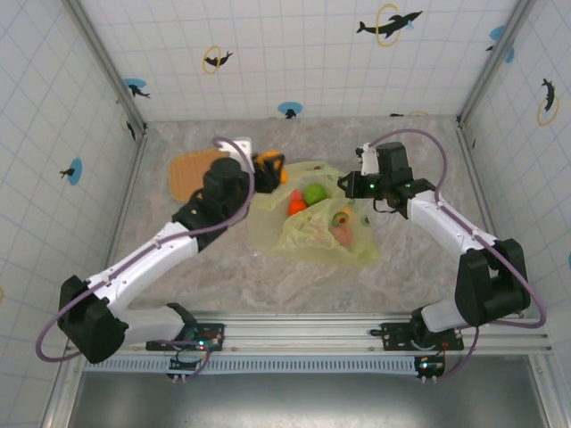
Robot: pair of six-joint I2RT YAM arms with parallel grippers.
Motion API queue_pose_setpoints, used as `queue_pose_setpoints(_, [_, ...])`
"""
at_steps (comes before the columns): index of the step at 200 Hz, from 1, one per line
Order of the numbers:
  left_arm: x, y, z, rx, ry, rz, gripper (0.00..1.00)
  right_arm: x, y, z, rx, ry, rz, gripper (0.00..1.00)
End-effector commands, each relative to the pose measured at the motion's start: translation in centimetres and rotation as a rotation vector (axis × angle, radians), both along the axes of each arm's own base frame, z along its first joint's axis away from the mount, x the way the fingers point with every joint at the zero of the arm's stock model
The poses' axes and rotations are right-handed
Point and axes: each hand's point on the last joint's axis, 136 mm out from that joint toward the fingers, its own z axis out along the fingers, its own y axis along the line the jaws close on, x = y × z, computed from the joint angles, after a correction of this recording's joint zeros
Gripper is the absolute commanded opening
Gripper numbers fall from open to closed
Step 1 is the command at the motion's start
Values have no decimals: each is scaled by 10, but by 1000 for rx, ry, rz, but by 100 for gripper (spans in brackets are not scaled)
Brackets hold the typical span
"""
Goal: Place the fruits into the plastic bag
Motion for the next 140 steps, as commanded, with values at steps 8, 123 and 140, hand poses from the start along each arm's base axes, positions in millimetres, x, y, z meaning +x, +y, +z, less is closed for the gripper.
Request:
queue_pose_setpoints(8, [-28,-37,-40,158,-8,-122,56,10,7,19,20,-50,9,0])
queue_pose_setpoints(123, [-8,-48,-169,820,31,-179,57,4,6,18,19,-53,16,0])
queue_pose_setpoints(140, [4,-47,-177,869,31,-126,58,5,8,21,33,-57,20,0])
